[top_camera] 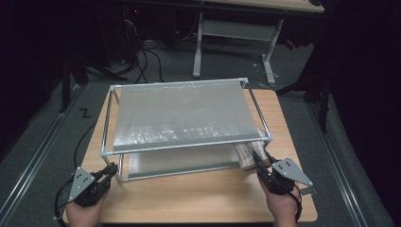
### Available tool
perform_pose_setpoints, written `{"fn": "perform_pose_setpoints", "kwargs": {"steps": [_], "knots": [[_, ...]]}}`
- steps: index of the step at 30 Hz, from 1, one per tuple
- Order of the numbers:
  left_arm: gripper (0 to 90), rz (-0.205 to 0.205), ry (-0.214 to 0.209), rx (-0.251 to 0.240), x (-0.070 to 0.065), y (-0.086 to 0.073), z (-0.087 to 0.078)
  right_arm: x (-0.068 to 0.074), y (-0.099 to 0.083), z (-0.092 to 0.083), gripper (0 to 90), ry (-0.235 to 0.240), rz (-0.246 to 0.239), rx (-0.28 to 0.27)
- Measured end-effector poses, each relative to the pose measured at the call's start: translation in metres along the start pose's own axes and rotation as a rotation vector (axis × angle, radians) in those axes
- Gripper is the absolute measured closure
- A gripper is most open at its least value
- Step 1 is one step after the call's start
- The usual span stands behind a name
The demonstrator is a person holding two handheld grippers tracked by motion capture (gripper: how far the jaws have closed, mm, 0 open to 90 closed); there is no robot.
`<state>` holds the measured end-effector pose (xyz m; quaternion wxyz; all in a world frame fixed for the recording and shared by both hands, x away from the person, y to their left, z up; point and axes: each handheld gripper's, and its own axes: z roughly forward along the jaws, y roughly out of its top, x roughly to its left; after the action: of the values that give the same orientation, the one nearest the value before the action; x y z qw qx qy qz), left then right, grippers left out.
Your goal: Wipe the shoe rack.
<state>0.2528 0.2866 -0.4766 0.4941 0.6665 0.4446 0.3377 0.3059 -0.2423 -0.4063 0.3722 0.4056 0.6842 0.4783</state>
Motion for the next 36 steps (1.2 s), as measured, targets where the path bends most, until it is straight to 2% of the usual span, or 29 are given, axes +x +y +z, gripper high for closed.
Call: {"fn": "perform_pose_setpoints", "kwargs": {"steps": [4,11,30,36], "knots": [[80.4,0.0,-0.002,-0.001,0.0,0.0,0.0,-0.005,-0.004,-0.002,69.6,-0.046,-0.01,0.012],[80.3,0.0,-0.004,-0.001,0.0,0.0,0.0,-0.008,-0.014,0.002,69.6,-0.078,-0.024,0.051],[80.2,0.011,-0.009,0.0,0.0,0.0,0.001,-0.013,-0.06,0.033,69.4,-0.021,0.005,0.262],[80.2,0.015,-0.01,0.0,0.0,0.0,0.001,-0.015,-0.067,0.036,69.4,-0.002,0.023,0.293]]}}
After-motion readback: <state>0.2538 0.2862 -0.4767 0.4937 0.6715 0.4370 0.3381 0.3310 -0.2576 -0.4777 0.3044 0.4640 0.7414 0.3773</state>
